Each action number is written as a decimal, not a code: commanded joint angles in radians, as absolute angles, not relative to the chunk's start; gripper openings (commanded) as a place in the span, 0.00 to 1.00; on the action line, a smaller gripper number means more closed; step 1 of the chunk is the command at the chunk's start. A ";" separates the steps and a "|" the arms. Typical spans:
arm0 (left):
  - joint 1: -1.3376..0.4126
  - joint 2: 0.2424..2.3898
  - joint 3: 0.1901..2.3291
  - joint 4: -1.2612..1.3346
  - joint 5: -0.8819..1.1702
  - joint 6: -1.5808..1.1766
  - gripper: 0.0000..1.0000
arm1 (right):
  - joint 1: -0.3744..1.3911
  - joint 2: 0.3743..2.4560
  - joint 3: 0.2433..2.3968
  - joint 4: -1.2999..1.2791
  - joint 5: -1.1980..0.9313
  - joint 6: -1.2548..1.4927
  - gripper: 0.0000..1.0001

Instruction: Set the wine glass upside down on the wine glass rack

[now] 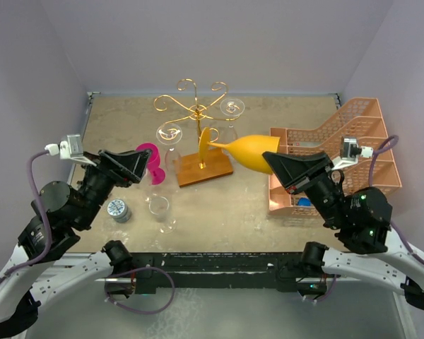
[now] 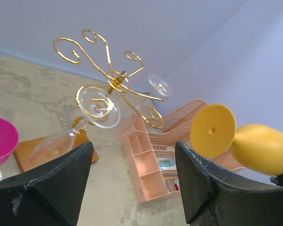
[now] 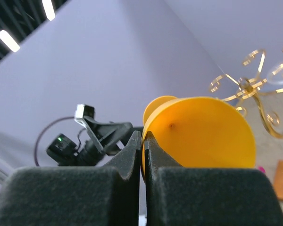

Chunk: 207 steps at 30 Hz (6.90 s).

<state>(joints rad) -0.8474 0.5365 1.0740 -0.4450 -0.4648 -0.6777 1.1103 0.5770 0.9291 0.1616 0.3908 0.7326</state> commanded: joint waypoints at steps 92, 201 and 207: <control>-0.851 0.665 1.277 -0.238 -0.363 0.186 0.00 | 1.108 1.314 1.466 0.625 -0.069 0.664 0.62; -0.851 0.838 1.081 -0.049 -0.946 -0.578 0.00 | 1.031 1.174 1.118 0.782 0.049 0.801 0.55; -0.850 0.949 1.123 -0.009 -0.895 -0.590 0.00 | 1.031 1.123 1.068 0.795 0.040 0.801 0.54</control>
<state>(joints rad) -0.8513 0.9089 1.0714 -0.1078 -0.9169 -0.5835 1.0328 1.1645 1.0863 0.7296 0.0174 0.8200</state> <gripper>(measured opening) 0.003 0.549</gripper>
